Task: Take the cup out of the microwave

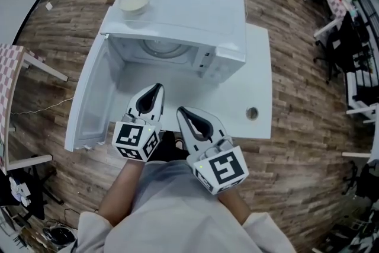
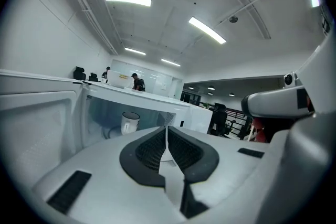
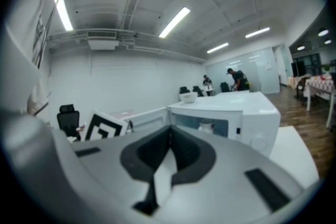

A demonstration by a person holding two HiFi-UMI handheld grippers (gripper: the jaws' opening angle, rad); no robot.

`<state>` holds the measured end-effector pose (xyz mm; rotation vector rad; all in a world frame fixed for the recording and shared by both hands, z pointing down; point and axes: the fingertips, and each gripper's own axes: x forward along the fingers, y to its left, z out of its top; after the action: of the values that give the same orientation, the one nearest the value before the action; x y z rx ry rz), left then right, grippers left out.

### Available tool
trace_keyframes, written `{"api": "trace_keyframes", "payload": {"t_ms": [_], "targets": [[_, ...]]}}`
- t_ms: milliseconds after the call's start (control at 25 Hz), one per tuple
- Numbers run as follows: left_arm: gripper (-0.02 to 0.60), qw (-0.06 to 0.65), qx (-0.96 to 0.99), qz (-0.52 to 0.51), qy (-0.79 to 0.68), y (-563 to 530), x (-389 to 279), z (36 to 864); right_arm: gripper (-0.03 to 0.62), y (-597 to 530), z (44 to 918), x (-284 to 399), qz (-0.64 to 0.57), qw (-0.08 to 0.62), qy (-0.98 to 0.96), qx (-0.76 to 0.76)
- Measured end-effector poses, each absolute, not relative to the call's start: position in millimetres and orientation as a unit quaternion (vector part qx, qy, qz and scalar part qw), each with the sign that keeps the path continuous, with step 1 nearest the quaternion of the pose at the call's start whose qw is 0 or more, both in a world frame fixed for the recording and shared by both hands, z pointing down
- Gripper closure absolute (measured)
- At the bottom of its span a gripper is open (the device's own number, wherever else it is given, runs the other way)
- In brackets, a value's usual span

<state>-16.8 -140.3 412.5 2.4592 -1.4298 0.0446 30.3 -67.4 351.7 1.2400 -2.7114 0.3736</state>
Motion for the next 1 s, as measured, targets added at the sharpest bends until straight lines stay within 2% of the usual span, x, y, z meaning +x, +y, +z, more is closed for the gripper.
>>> {"api": "trace_keyframes", "payload": {"t_ms": [1000], "targets": [[0.561, 0.143, 0.823, 0.033, -0.55, -249, -53, 467, 0.571, -114, 382, 14, 0.164, 0.108, -0.892, 0.406]]}}
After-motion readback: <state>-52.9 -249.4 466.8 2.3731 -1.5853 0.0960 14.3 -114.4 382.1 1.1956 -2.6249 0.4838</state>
